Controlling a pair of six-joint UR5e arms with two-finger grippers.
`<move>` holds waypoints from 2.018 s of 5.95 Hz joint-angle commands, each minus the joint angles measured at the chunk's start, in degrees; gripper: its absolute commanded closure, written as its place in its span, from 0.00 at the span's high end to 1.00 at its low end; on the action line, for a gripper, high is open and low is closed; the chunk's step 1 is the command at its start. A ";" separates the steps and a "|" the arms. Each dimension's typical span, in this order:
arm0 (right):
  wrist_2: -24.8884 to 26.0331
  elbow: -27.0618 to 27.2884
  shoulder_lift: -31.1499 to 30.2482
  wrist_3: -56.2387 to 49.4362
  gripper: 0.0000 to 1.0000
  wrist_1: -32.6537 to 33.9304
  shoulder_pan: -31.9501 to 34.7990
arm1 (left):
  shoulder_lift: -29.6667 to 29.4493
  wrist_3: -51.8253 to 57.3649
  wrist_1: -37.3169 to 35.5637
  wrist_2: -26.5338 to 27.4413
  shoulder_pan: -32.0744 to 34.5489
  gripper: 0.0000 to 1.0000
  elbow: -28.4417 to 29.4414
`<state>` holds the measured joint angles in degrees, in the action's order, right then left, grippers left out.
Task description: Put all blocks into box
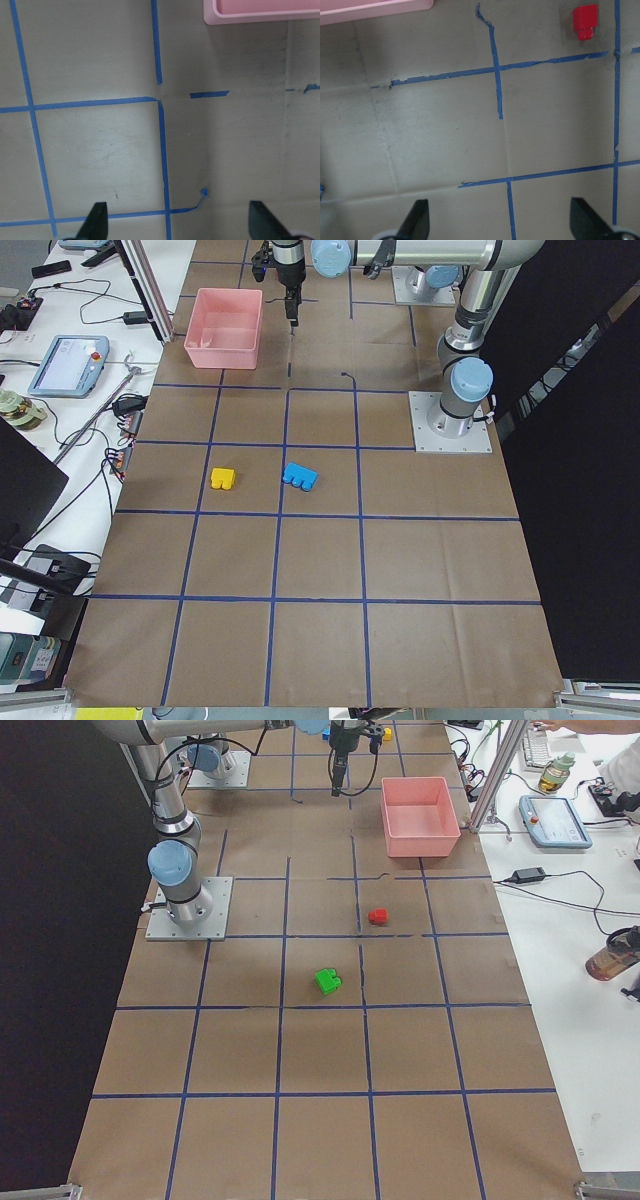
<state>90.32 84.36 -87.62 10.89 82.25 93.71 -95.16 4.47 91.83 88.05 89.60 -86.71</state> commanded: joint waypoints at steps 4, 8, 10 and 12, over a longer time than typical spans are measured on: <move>-0.05 -0.51 1.40 -8.67 1.00 1.50 -2.90 | 0.86 11.66 -0.08 -0.07 -9.12 1.00 -1.96; 0.56 -0.16 4.73 -44.36 1.00 4.76 -24.04 | -9.30 44.67 -9.86 0.63 -27.17 0.99 -3.46; 4.84 0.89 7.36 -59.09 1.00 8.61 -32.67 | -16.68 56.48 -21.19 2.65 -32.72 0.99 -5.21; 6.19 4.38 11.83 -64.48 1.00 14.91 -38.05 | -19.53 60.65 -27.03 4.75 -33.96 0.99 -10.99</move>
<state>96.04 86.65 -78.00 -50.82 93.58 58.40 -113.60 63.36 67.96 91.45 56.37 -94.65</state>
